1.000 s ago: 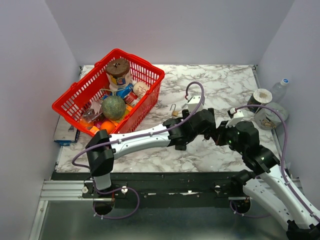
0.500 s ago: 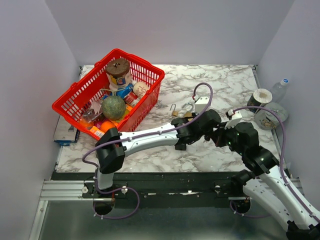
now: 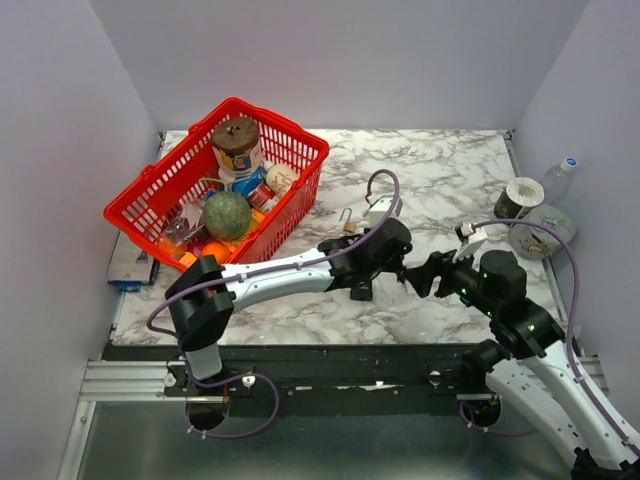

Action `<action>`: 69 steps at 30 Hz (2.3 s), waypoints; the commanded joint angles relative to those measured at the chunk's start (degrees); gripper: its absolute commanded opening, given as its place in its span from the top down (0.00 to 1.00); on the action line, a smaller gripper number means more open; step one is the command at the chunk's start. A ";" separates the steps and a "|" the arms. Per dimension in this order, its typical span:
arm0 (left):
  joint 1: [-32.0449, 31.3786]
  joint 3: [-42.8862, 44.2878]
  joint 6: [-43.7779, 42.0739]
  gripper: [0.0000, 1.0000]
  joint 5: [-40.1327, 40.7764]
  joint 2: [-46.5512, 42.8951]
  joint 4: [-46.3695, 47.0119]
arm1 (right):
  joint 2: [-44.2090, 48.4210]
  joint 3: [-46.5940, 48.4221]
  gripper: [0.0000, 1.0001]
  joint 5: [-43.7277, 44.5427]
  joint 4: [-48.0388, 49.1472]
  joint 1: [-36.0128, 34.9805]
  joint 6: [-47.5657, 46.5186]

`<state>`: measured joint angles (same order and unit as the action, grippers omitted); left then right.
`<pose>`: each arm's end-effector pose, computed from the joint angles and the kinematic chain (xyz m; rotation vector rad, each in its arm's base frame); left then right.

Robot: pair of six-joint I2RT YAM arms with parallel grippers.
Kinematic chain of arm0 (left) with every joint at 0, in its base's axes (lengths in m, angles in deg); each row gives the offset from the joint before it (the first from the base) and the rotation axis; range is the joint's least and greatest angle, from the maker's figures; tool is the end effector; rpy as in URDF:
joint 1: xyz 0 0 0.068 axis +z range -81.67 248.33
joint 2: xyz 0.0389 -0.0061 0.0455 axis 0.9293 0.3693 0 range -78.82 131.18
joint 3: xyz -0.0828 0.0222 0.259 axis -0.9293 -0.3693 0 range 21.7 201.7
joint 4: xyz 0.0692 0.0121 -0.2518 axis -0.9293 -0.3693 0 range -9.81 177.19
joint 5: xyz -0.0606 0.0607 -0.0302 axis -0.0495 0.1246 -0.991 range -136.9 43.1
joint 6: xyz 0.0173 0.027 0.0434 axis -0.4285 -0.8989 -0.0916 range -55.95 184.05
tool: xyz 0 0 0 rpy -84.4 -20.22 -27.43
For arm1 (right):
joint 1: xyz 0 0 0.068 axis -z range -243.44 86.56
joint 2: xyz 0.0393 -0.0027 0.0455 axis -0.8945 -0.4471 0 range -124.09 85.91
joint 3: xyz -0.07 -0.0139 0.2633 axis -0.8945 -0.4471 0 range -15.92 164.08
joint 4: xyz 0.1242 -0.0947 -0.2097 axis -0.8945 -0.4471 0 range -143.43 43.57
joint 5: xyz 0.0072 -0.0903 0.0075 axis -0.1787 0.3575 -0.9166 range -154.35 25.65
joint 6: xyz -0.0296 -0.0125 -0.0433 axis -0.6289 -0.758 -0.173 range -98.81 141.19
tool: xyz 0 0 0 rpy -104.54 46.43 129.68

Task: Unlock with the key
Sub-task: Adjust the key.

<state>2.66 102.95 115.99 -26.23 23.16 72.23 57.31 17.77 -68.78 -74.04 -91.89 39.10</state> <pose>0.1814 -0.3705 0.2786 0.0598 2.2557 -0.7736 0.1113 0.0634 0.2794 -0.2364 1.9984 0.6006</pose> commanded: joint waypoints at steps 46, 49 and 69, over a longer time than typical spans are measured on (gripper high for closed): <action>6.87 -38.63 -6.15 1.00 -33.06 -32.89 51.88 | -4.36 -4.77 0.58 -42.33 32.36 1.99 13.47; 6.87 -38.10 -6.33 1.00 -33.32 -32.37 51.35 | -4.27 -5.13 0.74 -41.89 32.45 1.99 13.47; 4.59 -30.81 -14.76 0.08 -21.13 -34.30 23.45 | -4.62 -8.82 0.99 -34.86 31.48 7.96 15.75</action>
<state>9.39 68.35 105.98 -56.53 -9.91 110.45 53.24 10.80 -106.41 -41.87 -87.06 54.22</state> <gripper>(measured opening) 0.884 0.031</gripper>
